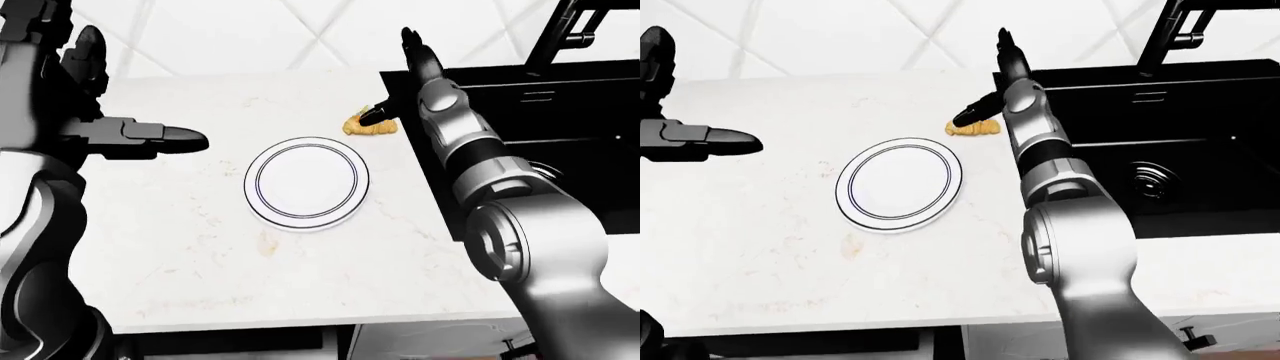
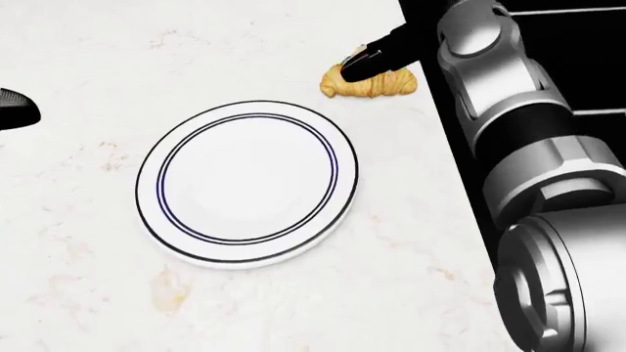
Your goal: Place the pastries on the plates.
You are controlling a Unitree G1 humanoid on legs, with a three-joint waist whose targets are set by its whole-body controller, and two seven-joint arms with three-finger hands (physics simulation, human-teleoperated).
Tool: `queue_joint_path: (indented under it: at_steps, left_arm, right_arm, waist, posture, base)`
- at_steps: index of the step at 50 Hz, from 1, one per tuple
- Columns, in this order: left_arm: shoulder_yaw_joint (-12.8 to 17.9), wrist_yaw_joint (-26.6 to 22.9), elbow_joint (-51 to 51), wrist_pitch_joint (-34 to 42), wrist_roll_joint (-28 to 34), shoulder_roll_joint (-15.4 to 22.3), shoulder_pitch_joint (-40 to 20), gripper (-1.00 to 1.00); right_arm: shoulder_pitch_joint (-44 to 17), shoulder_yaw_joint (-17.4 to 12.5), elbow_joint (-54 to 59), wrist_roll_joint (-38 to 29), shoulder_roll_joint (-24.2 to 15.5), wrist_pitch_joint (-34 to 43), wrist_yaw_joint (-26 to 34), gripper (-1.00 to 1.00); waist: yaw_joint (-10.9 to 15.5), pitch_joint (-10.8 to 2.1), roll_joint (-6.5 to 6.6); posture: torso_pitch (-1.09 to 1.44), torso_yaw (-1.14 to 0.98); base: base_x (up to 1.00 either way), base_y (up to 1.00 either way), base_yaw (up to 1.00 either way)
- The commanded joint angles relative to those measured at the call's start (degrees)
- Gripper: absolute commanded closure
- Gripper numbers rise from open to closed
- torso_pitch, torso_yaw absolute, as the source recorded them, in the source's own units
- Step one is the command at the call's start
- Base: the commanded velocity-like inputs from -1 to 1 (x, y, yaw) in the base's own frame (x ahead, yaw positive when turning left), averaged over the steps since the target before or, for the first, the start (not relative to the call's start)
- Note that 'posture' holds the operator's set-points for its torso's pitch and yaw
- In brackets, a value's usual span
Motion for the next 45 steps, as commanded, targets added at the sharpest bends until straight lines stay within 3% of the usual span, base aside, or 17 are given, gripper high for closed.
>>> queue_joint_path:
  at_steps: [1, 9, 22, 38, 45]
  left_arm:
    - [0.82, 0.17, -1.13, -0.38, -0.44, 1.52, -2.29, -1.00]
    - [1.51, -0.69, -3.29, 3.38, -1.94, 4.67, -3.74, -1.00]
    - [1.06, -1.04, -3.26, 2.77, -0.72, 4.45, -2.32, -1.00]
    - [2.12, -1.80, -4.89, 2.24, 0.28, 3.11, -0.17, -1.00]
    - [2.80, -2.30, -5.76, 2.92, 0.15, 3.20, 0.31, -1.00]
  right_arm:
    - [-2.27, 0.06, -2.24, -0.77, -0.42, -1.52, -0.28, -1.00]
    - [-1.71, -0.19, -2.02, -2.42, -0.05, -1.83, -0.83, -1.00]
    - [-3.48, -1.34, -1.92, -2.14, -0.13, -1.24, -2.53, -1.00]
    - [-4.36, -1.79, -1.79, -2.12, 0.73, -1.42, -1.28, -1.00]
    - [-4.20, -1.92, -1.76, -1.83, 1.19, -1.52, -1.16, -0.74]
  waist:
    - [-0.04, -1.47, 0.22]
    - [-0.18, 1.32, 0.24]
    - [-0.29, 4.76, 0.12]
    - [-0.49, 5.73, -0.10]
    - [-0.54, 5.71, -0.16]
  posture:
    - [0.12, 0.00]
    - [0.20, 0.00]
    - [0.31, 0.00]
    - [0.31, 0.00]
    - [0.31, 0.00]
  base:
    - [0.00, 0.00, 0.00]
    - [0.00, 0.00, 0.00]
    - [0.00, 0.00, 0.00]
    - [0.00, 0.00, 0.00]
    - [0.00, 0.00, 0.00]
